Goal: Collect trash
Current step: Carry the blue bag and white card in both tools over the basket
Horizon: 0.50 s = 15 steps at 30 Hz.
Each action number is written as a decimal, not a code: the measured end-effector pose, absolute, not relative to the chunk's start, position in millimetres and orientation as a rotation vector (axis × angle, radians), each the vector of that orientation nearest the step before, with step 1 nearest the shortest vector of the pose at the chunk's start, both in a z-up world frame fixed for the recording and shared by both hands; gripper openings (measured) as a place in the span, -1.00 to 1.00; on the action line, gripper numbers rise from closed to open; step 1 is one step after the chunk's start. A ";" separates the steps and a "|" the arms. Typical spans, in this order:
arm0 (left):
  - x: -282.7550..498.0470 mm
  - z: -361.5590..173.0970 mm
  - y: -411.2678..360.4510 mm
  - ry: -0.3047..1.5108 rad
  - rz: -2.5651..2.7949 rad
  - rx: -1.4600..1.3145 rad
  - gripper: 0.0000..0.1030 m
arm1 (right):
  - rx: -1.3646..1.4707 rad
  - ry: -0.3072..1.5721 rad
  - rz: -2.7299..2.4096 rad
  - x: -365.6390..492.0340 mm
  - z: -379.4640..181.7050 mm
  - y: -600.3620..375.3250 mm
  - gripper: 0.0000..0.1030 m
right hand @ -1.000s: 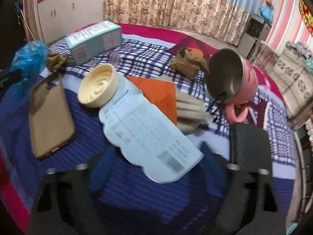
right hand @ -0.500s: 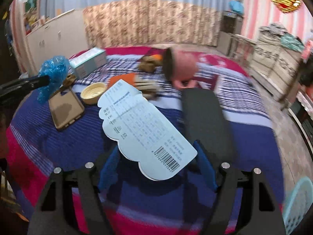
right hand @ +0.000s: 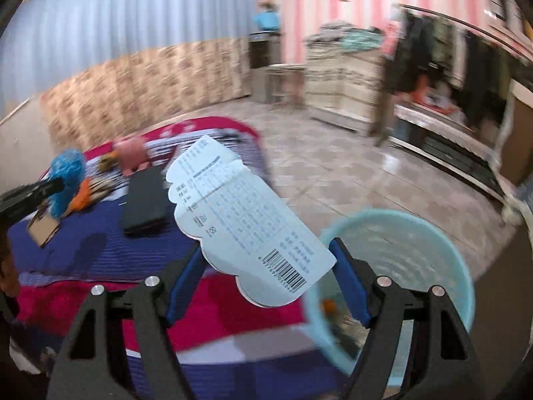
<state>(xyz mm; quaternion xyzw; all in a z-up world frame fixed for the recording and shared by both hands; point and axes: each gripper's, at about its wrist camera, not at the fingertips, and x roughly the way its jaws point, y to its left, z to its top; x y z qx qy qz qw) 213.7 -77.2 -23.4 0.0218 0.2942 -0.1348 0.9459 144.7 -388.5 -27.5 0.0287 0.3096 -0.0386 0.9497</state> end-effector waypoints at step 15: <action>210.6 -38.2 -231.7 0.603 -0.494 0.128 -0.53 | 0.233 0.633 -0.364 111.8 -72.5 -501.8 0.43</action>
